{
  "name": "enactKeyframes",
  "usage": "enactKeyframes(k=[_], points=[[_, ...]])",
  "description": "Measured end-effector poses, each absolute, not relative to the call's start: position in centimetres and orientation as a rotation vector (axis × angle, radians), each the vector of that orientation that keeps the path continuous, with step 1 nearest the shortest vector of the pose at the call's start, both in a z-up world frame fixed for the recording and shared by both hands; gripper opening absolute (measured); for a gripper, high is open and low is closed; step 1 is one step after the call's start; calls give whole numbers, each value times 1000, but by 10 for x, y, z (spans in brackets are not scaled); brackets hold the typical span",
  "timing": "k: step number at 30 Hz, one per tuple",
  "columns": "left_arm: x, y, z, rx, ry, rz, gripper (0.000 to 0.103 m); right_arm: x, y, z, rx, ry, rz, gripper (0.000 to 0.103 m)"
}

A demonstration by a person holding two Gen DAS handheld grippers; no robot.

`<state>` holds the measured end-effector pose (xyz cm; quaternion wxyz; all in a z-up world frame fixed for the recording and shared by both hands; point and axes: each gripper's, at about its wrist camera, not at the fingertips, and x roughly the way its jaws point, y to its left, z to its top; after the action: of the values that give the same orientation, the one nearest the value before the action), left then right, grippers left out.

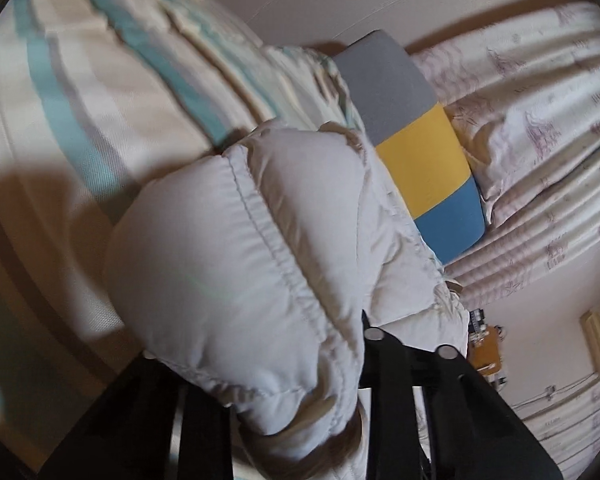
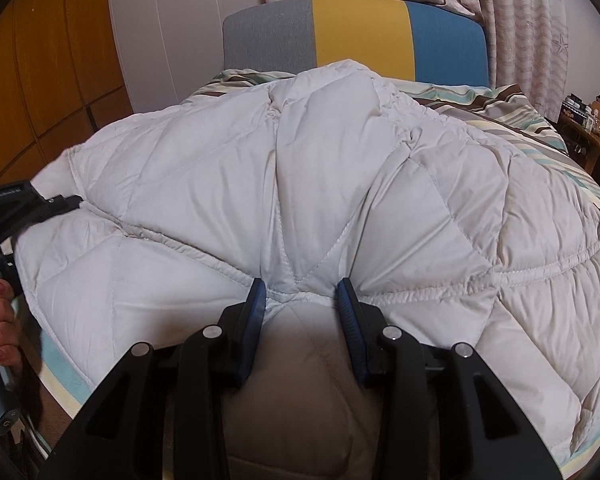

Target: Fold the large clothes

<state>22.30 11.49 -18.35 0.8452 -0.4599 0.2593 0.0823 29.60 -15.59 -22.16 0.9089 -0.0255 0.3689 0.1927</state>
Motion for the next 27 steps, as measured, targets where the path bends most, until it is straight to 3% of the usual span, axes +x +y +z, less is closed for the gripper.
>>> enactKeyframes(k=[10,16,18,22,27], points=[[212,30,-87,-443,365,67,20,305,-166,-224,-7,781,409,37],[211,-48,-57,-106,304,-52,20,313,-178,-224,69,797,442,38],[213,-69,-56,-21,300,-72,20,313,-187,-221,118,793,462,43],[218,-96,-58,84,301,-100,20,298,-215,-200,240,725,474,64],[226,-109,-60,105,309,-93,20,276,-271,-171,264,626,338,68]])
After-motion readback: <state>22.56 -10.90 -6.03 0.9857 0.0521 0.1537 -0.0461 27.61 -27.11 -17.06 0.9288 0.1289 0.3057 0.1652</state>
